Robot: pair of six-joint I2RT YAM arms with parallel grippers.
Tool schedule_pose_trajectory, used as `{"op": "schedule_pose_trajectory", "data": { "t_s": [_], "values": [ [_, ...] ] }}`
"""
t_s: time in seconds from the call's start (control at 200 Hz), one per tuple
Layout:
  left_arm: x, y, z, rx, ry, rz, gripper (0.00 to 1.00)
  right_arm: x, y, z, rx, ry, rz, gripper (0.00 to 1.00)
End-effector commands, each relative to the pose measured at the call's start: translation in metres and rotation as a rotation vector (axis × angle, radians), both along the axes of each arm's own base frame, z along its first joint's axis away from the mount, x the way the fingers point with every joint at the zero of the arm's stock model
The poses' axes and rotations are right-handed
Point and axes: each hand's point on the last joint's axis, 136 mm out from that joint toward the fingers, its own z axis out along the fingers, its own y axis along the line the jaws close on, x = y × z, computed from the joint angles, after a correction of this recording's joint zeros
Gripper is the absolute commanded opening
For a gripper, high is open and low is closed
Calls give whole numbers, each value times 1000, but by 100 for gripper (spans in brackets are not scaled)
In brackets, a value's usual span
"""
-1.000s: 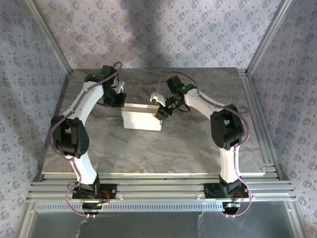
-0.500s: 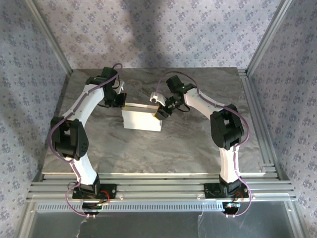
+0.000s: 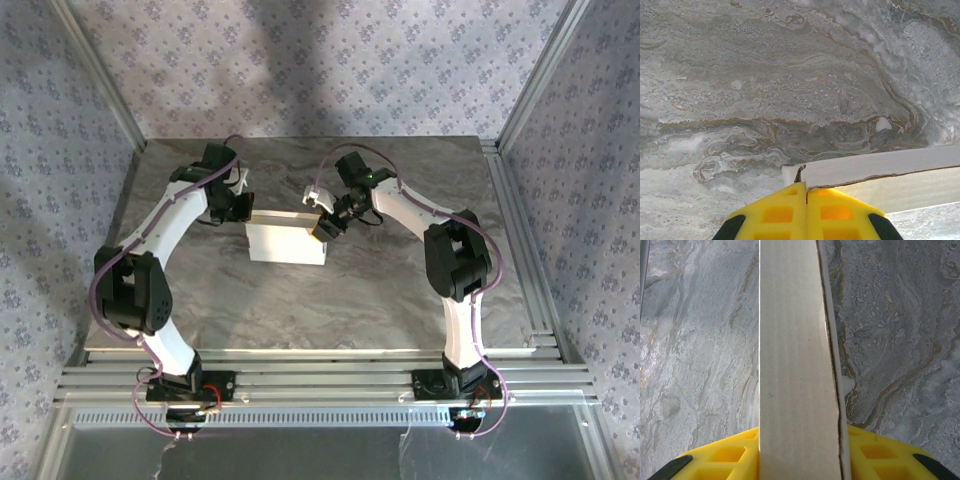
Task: Fold the paper box
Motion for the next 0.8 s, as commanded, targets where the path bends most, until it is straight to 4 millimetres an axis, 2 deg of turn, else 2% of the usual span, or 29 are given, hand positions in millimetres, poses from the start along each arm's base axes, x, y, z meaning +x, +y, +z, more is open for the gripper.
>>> {"op": "schedule_pose_trajectory", "data": {
  "t_s": [0.0,0.465,0.605,0.795],
  "values": [
    [-21,1,-10,19,38,-1,0,9,0,1,-8,9,-38,39],
    [-31,-1,-10,-47,-53,68,0,4,5,2,-28,-22,-33,32],
    [-32,-6,-3,-108,-78,98,18,-1,4,0,-52,-73,-18,31],
    [-36,-13,6,-185,-72,139,30,-5,1,-3,-77,-105,3,31]
  ]
}}
